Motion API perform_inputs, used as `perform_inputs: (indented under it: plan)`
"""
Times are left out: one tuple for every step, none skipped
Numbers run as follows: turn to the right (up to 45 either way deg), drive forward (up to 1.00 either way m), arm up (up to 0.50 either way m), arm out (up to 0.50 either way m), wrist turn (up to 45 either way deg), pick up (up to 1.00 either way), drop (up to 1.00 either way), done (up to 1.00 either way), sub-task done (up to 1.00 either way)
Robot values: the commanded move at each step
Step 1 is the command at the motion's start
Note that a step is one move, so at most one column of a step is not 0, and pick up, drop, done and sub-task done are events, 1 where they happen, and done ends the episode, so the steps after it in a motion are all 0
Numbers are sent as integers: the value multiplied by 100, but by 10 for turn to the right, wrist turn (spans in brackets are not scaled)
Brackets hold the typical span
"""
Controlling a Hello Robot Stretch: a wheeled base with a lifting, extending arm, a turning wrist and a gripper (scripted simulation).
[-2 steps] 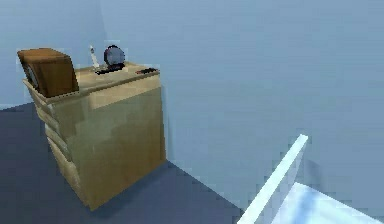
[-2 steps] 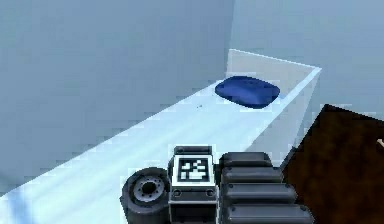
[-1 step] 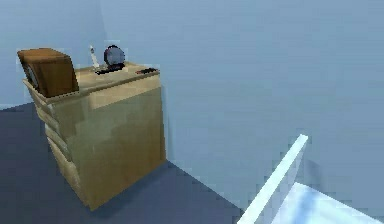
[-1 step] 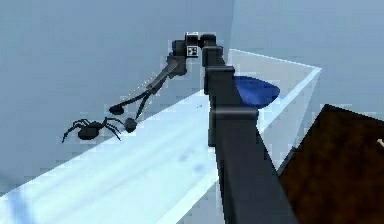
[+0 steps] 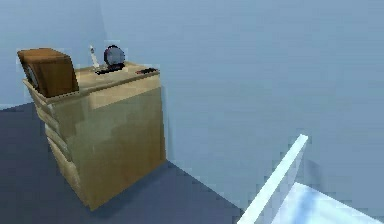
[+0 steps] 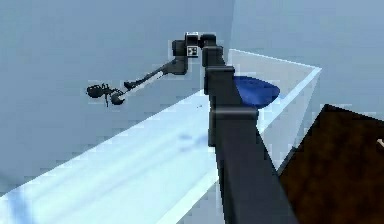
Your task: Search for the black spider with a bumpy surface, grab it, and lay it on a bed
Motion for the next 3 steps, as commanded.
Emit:
perform_inputs:
  plan:
    - [0, 0, 0, 0, 450, 0, 0, 0, 0]
    - [0, 0, 0, 0, 420, 0, 0, 0, 0]
    - [0, 0, -16, 0, 0, 0, 0, 0, 0]
